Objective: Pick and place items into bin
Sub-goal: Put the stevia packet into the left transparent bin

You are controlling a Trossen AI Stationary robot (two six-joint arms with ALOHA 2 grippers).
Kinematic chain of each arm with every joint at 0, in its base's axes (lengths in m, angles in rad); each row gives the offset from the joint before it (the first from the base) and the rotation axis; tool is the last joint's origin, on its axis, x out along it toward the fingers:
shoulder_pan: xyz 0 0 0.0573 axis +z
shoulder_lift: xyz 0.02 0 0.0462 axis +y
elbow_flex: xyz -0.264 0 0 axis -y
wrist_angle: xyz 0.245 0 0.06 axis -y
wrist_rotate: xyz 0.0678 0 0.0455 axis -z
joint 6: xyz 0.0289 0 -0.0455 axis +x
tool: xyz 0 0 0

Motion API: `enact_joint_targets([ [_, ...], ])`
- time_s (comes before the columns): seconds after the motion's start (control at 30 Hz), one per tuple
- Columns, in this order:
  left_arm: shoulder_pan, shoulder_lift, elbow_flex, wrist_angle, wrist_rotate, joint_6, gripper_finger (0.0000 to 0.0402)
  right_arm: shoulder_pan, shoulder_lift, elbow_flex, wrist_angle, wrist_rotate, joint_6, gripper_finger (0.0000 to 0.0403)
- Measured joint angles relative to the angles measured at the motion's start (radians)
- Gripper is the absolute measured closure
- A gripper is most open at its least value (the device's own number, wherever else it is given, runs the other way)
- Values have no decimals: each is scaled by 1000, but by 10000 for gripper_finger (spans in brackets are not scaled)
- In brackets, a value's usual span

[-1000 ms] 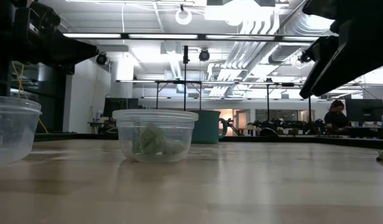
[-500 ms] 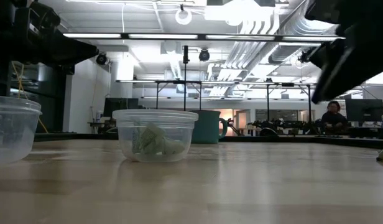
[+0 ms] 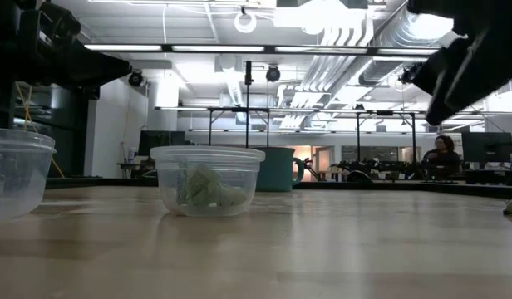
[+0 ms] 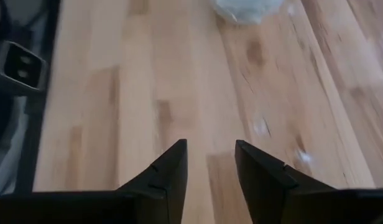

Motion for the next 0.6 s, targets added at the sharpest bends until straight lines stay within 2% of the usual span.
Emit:
enact_joint_targets([
  [0.2,0,0,0,0,0,0,309,0,0,0,-148,-14,123,236],
  [0.37,0,0,0,0,0,0,309,0,0,0,-176,-8,91,200],
  [0.47,0,0,0,0,0,0,309,0,0,0,-216,2,77,195],
  [0.6,0,0,0,0,0,0,309,1,0,0,-342,-47,70,199],
])
